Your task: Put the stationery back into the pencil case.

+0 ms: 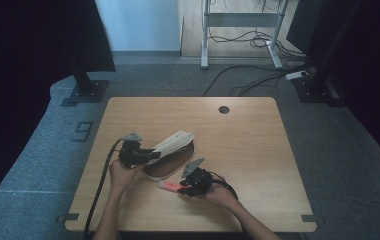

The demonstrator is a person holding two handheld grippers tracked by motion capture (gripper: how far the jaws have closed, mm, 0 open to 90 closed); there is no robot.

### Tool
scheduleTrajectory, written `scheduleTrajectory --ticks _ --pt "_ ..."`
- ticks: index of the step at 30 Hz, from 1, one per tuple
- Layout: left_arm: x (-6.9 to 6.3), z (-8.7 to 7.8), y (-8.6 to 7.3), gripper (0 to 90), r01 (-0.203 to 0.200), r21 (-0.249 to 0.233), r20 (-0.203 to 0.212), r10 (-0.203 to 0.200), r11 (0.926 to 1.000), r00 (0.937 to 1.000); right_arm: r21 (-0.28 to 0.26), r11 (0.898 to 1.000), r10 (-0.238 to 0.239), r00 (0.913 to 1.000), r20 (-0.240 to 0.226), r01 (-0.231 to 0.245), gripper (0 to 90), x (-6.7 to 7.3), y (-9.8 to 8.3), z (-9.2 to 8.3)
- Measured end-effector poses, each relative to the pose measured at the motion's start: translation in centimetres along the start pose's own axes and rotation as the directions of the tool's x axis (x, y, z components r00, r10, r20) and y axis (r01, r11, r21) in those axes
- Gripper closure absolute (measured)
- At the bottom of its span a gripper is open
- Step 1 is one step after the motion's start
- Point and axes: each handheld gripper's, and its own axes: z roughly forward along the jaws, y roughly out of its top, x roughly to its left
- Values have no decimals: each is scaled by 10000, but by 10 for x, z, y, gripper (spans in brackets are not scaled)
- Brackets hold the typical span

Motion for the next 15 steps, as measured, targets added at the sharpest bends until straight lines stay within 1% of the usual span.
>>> scheduleTrajectory --ticks 15 --pt "0 1 0 736 6 9 -1 -6 10000 10000 -533 9983 240 9993 269 -226 658 -3 -1 -25"
